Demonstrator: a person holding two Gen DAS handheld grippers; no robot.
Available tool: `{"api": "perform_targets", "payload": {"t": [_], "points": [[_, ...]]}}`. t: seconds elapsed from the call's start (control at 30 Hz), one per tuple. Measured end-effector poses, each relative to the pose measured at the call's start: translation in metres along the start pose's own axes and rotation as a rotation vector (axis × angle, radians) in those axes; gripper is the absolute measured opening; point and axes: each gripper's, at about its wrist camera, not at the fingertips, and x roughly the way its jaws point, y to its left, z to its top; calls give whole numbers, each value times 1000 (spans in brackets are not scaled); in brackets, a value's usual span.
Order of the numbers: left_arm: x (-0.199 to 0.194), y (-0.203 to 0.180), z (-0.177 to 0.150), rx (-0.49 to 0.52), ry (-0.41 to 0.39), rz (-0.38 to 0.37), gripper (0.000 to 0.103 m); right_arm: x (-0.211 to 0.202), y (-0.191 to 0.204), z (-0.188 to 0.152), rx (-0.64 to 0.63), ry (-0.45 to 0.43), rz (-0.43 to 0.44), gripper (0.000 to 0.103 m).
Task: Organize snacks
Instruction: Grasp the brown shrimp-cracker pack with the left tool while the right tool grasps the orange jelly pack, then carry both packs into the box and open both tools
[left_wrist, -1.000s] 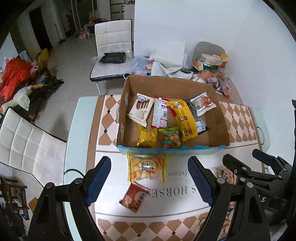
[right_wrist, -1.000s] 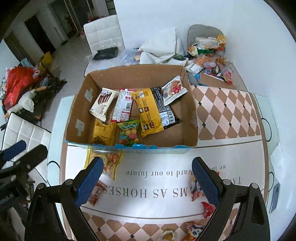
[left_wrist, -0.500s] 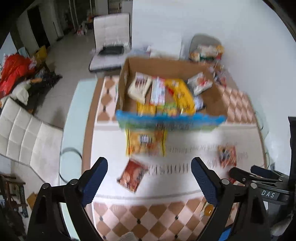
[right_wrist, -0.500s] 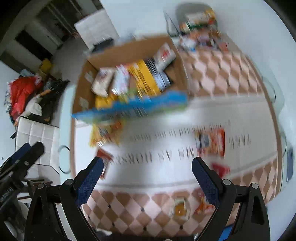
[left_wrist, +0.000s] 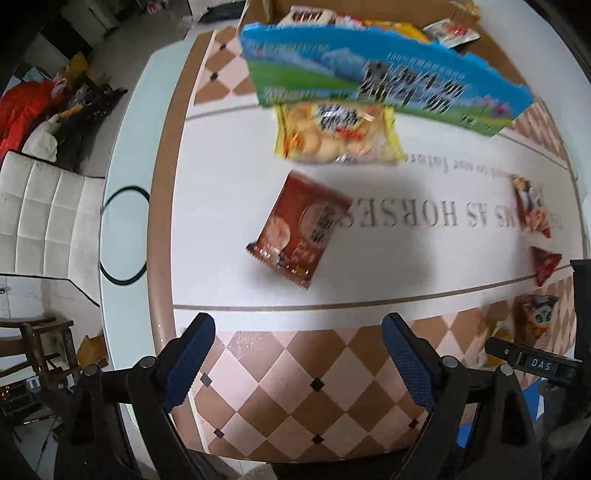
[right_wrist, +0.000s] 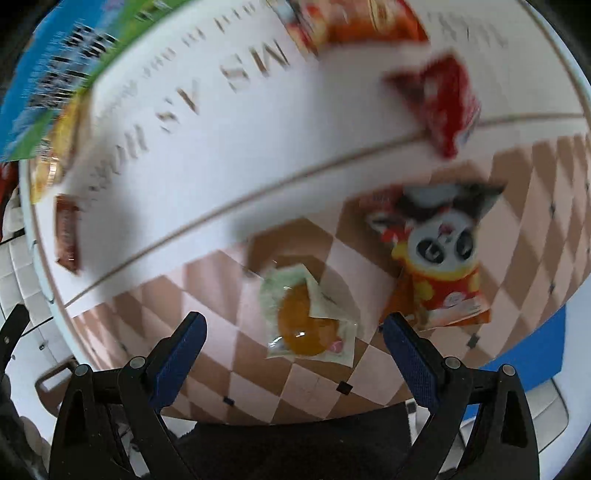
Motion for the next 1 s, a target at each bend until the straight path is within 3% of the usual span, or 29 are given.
{"api": "perform_targets", "payload": {"t": [0.13,0.23,0.27,0.3,0.43,0.73,0.77,0.8,0.83,0.87,1.0], "points": [[18,7,0,-22,50,-6,92,24,-2,-9,28,19,-15,94],[22,9,6,-10,45,13,92,21,10,-14,-6,-32,-91,79],[25,10,9,0,51,16,92,19,14,-15,-16,-56,-112,69],[27,10,12,6,55,18,92,18,17,-16,-21,-66,-99,64],[37,8,31,59,58,48,92,19,35,-14,-45,-72,-76,62],[83,-9,80,169,157,74,92,22,58,-1,-54,-63,-40,61],[88,-12,83,176,165,69,91,23,58,0,-52,-59,-38,61],[89,-13,85,175,165,61,79,23,58,2,-46,-56,-29,61],[89,-13,86,158,165,34,74,24,57,3,-41,-49,-28,61],[88,-12,87,133,171,5,61,23,55,6,-38,-43,-26,61],[86,-12,84,61,215,-27,56,18,54,23,1,11,34,68]]}}
